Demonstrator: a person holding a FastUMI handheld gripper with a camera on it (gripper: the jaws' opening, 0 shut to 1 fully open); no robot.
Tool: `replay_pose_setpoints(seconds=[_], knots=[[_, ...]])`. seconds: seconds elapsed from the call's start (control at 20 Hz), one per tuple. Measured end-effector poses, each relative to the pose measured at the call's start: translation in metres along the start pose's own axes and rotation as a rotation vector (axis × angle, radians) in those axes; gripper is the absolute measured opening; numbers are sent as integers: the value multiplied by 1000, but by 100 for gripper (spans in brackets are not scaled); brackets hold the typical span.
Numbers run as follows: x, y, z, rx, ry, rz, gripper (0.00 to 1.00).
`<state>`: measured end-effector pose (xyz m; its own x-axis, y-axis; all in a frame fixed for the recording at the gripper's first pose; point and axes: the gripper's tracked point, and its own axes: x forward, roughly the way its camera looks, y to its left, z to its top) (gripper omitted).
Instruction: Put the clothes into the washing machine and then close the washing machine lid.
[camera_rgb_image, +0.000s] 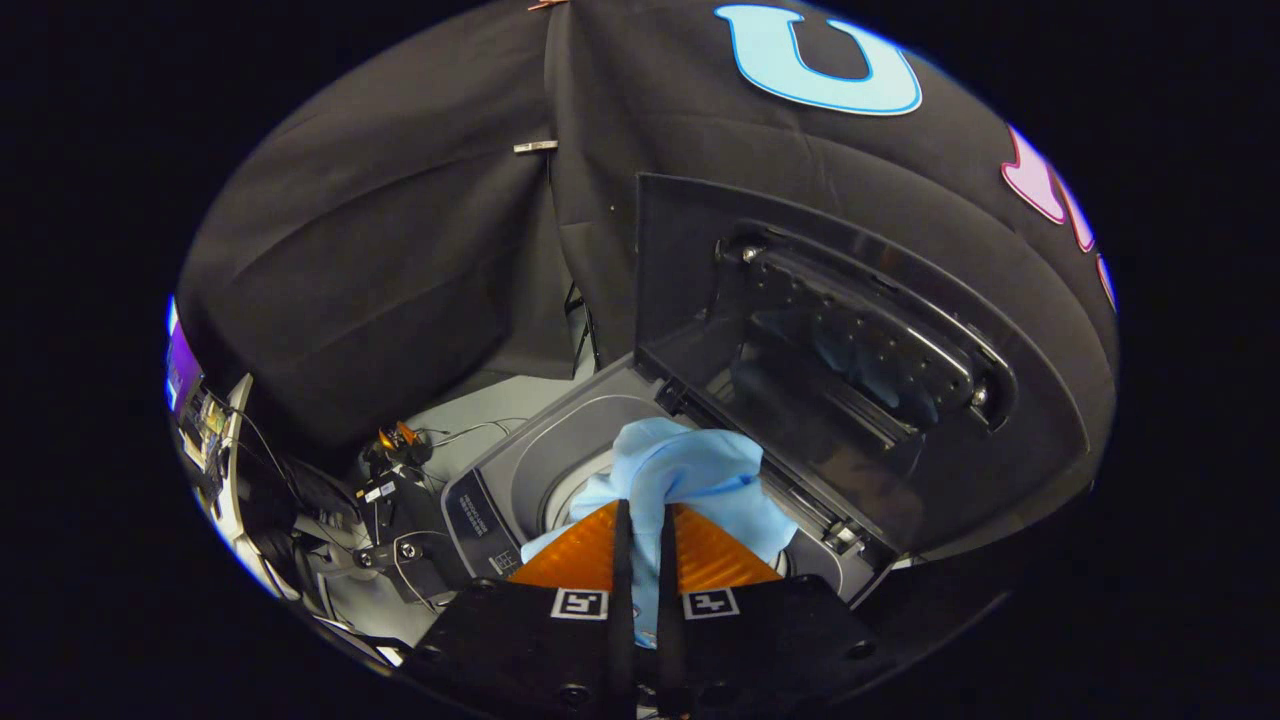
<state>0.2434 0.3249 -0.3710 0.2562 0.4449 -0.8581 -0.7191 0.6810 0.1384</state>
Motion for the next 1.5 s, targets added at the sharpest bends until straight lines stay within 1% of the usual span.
replay_pose_setpoints(seconds=[0.2,0.35,0.6,0.65,0.7,0.8,0.9,1.05,1.15,1.3,1.5], knots=[[4,-5,-10,19,48,-19,13],[3,-4,-3,4,8,-17,12],[-2,1,4,-48,-24,-13,95],[-5,2,7,-52,-36,-11,96],[-5,3,9,-53,-49,-8,100],[-9,6,18,-53,-87,2,100],[-18,9,33,-66,-154,15,100],[-37,9,65,-81,-309,12,100],[-56,4,90,-47,-428,2,100],[-83,-20,121,38,-584,-60,100],[-101,-65,144,92,-702,-213,99]])
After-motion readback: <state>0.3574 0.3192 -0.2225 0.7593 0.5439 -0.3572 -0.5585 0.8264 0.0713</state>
